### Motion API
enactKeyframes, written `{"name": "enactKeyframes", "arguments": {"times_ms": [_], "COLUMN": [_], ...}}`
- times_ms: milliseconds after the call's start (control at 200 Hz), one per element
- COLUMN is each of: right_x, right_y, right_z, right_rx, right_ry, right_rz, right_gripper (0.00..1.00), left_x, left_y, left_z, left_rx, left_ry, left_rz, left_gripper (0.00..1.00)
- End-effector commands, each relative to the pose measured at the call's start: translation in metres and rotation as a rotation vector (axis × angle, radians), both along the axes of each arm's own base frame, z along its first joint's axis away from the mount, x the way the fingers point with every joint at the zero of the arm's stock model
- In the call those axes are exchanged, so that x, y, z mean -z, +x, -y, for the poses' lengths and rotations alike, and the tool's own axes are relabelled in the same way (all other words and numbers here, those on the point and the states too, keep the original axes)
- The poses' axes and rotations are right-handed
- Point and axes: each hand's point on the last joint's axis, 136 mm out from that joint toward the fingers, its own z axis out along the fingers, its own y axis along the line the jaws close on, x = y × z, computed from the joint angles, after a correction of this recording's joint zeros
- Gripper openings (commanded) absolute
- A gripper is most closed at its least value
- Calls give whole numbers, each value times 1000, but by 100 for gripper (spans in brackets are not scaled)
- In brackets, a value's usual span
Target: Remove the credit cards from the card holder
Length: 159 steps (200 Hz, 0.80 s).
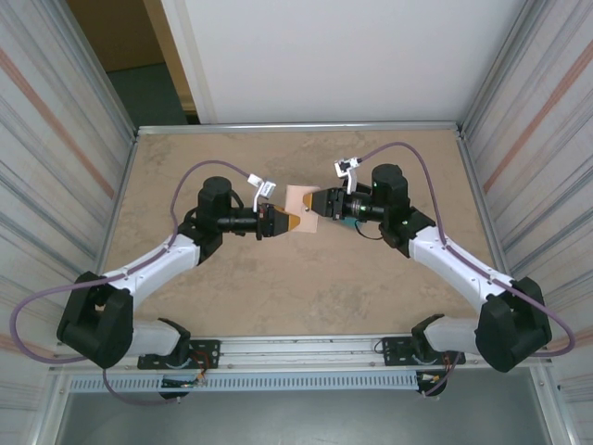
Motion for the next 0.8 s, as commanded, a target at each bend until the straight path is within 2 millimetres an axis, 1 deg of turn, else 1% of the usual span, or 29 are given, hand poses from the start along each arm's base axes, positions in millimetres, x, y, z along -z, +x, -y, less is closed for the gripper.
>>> {"name": "enactKeyframes", "arguments": {"times_ms": [0,30,70,110,225,296,441,631,792], "right_x": [-13,-12,-8,-8,0,4,7,15,20], "right_y": [7,9,11,13,12,9,3,8,15], "right_z": [15,18,22,26,28,23,6,-14,-22], "right_rx": [125,159,201,239,311,319,309,287,282], "right_ry": [-77,-96,-125,-149,-227,-264,-335,-399,-429], "right_rz": [50,49,46,53,56,59,85,84,70], "right_gripper": [42,44,44,44,43,40,38,35,33], "left_x": [-4,-1,3,6,9,11,11,14,15], "left_y": [17,21,26,30,40,43,46,46,45], "left_z": [-9,-12,-16,-20,-26,-27,-27,-24,-22], "left_rx": [-137,-170,-216,-253,-328,-346,-354,-343,-335], "left_ry": [39,52,69,82,89,92,91,88,82], "left_rz": [50,47,42,40,34,26,19,1,-5], "left_gripper": [0,0,0,0,0,0,0,0,0]}}
